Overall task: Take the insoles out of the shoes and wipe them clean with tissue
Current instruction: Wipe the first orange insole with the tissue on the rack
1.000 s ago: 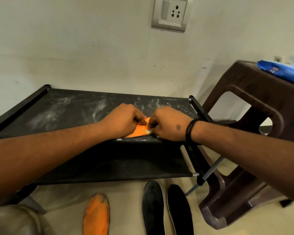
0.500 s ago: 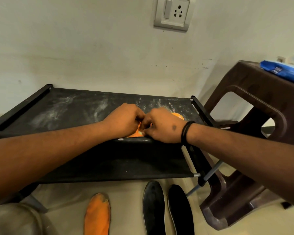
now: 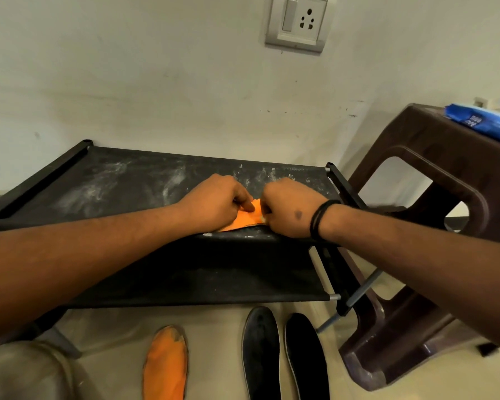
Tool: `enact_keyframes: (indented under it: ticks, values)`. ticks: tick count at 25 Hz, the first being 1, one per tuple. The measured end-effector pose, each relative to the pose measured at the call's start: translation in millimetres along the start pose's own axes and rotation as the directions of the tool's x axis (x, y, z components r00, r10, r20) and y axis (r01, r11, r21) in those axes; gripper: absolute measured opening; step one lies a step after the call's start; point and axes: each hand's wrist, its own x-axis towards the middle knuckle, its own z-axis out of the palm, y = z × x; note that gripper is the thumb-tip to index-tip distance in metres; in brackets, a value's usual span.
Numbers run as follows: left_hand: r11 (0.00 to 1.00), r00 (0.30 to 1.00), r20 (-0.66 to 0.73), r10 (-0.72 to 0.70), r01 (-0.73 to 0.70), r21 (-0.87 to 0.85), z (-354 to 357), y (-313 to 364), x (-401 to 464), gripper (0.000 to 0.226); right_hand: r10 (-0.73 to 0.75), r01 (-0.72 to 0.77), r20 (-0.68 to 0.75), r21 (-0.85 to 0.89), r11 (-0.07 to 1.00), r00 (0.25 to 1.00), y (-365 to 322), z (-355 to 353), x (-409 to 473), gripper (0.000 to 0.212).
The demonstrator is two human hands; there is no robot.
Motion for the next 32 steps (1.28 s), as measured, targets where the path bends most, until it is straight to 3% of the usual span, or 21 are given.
enact_keyframes:
  ticks: [3, 5, 15, 18, 22, 25, 27, 32]
  values:
    - [0.999, 0.999, -0.026, -0.04, 0.039, -0.013, -2.5, 3.3, -2.3, 0.047, -0.129, 0.131, -0.022, 0.151, 0.98, 0.991, -17.4, 5.0, 0.8, 0.012]
    - [0.999, 0.999, -0.023, -0.035, 0.035, -0.018, -3.1, 2.7, -2.9, 0.052, -0.138, 0.144, -0.044, 0.213, 0.966, 0.99, -14.8, 6.3, 1.6, 0.013]
    - [0.999, 1.0, 0.012, -0.015, 0.015, -0.028, 0.8, -3.1, 2.4, 0.035, 0.223, -0.224, -0.012, -0.081, 0.971, 0.975, 63.3, 0.2, 11.4, 0.011]
    - [1.0, 1.0, 0.022, -0.017, 0.018, -0.023, 1.1, -2.7, 3.7, 0.035, 0.279, -0.272, -0.066, 0.095, 0.958, 0.958, 69.4, 10.6, 17.4, 0.014]
    - [1.0, 0.999, 0.025, -0.025, 0.025, -0.012, 1.6, -3.0, 3.8, 0.037, 0.236, -0.184, -0.125, 0.333, 0.925, 0.964, 51.5, 23.3, 16.9, 0.014]
    - [1.0, 0.999, 0.043, -0.015, 0.014, 0.01, 0.8, -3.3, 2.0, 0.037, 0.091, -0.065, -0.046, 0.395, 0.916, 0.995, 37.1, 20.0, 9.3, 0.011]
    - [1.0, 0.999, 0.041, -0.004, 0.004, 0.013, 0.9, -3.1, 2.3, 0.036, 0.078, -0.077, 0.01, 0.373, 0.925, 0.997, 46.3, 13.5, 11.3, 0.009]
    - [1.0, 0.999, 0.034, -0.018, 0.018, 0.007, 2.9, -2.8, 4.4, 0.034, 0.346, -0.317, -0.101, 0.223, 0.922, 0.933, 72.2, 21.2, 30.4, 0.012]
